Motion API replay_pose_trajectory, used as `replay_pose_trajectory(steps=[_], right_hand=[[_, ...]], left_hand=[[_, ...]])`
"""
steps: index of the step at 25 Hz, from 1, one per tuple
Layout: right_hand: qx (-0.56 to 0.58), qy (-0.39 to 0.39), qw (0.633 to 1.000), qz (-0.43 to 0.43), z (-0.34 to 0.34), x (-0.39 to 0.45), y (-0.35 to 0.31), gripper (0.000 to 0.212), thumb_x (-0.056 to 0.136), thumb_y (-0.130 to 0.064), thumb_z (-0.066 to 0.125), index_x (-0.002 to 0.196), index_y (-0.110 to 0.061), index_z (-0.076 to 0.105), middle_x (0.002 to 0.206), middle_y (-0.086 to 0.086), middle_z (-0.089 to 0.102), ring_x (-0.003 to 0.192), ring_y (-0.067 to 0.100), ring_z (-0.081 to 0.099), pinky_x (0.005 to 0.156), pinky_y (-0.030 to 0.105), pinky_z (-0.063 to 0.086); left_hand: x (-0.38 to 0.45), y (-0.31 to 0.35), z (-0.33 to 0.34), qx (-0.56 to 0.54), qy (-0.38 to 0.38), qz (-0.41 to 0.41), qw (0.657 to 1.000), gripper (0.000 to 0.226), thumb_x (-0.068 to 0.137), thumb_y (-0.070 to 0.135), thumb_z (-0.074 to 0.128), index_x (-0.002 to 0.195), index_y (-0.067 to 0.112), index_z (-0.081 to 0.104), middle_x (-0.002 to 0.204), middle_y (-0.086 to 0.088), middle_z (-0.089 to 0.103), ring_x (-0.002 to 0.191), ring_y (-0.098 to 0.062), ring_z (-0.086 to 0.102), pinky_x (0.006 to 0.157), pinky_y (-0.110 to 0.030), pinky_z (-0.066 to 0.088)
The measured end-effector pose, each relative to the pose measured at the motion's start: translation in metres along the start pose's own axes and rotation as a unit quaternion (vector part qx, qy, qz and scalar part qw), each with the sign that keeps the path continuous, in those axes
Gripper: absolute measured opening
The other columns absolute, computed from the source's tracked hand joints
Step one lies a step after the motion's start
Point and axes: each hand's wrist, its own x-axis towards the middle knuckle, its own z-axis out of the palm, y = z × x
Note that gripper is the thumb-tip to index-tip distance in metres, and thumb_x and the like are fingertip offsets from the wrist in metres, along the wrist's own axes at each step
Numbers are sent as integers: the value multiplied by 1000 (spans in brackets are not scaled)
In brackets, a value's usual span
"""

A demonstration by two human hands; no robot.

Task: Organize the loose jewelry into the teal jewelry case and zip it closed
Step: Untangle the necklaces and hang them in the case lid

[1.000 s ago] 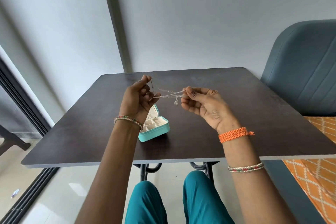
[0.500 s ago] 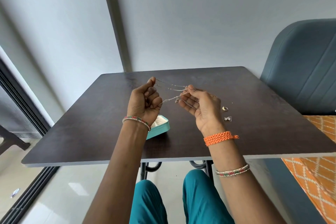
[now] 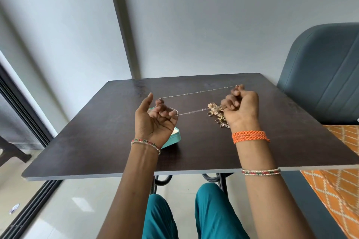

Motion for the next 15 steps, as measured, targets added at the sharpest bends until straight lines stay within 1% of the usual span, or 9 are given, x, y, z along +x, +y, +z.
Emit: replay_pose_trajectory(steps=[2, 3, 4, 6, 7, 9, 11, 13, 15], right_hand=[[-66, 26, 996, -46, 0, 1, 1, 31, 92, -1, 32, 67, -16, 41, 52, -4, 36, 27, 4, 21, 31, 12, 16], [-158, 32, 984, -81, -2, -1, 5, 30, 93, -3, 39, 67, -16, 44, 55, -3, 37, 28, 4, 22, 33, 11, 17], [-287, 19, 951, -113, -4, -4, 11, 27, 93, -7, 47, 67, -15, 49, 56, -2, 40, 29, 3, 26, 34, 12, 20], [-534, -65, 831, -143, -7, -14, 18, 20, 90, -16, 59, 69, -18, 60, 55, -5, 49, 38, 1, 39, 41, 17, 29], [-614, -117, 769, -137, -5, -20, 16, 17, 88, -20, 62, 71, -19, 64, 54, -9, 53, 44, -1, 44, 46, 18, 33], [-678, -218, 692, -116, 7, -33, 6, 12, 88, -19, 65, 77, -19, 71, 54, -14, 55, 45, -5, 47, 48, 13, 35], [-689, -308, 648, -100, 26, -44, -4, 9, 88, -13, 65, 83, -13, 73, 56, -14, 58, 44, -8, 48, 47, 6, 35], [-699, -356, 609, -119, 41, -46, -10, 7, 86, -11, 67, 81, -12, 72, 64, -12, 64, 61, -7, 58, 58, 6, 42], [-708, -372, 583, -145, 51, -39, -11, 5, 84, -11, 69, 80, -9, 72, 71, -3, 68, 69, 1, 62, 65, 11, 46]], left_hand=[[-5, -3, -1, 5, -29, -11, 1000, 37, 90, 34, 50, 66, 8, 62, 42, 9, 42, 39, -5, 34, 44, -16, 34], [-6, -3, 1, 15, -39, -10, 999, 33, 90, 33, 49, 78, 6, 64, 45, 9, 46, 38, -5, 35, 43, -15, 35], [-5, -3, 4, 28, -48, -8, 998, 30, 89, 30, 50, 89, 4, 64, 51, 7, 52, 40, -5, 41, 44, -14, 39], [-1, 0, 11, 48, -59, -1, 997, 26, 84, 20, 53, 99, 0, 60, 70, -2, 64, 52, -9, 58, 55, -16, 51], [1, 1, 15, 54, -58, 6, 997, 22, 83, 12, 53, 99, -1, 59, 77, -7, 66, 61, -12, 64, 62, -18, 55], [4, 2, 19, 81, -49, 27, 995, 13, 88, 3, 47, 94, -4, 57, 82, -12, 67, 74, -20, 69, 72, -26, 58], [3, 0, 22, 133, -58, 27, 989, 15, 90, 5, 44, 90, -1, 58, 84, -12, 66, 77, -20, 68, 73, -31, 58], [-1, -2, 23, 174, -87, -3, 981, 15, 89, 9, 44, 90, 1, 57, 87, -11, 61, 72, -18, 65, 73, -32, 57], [-6, -5, 26, 207, -108, -28, 972, 15, 89, 13, 43, 89, 3, 55, 81, -10, 53, 62, -15, 57, 61, -25, 55]])
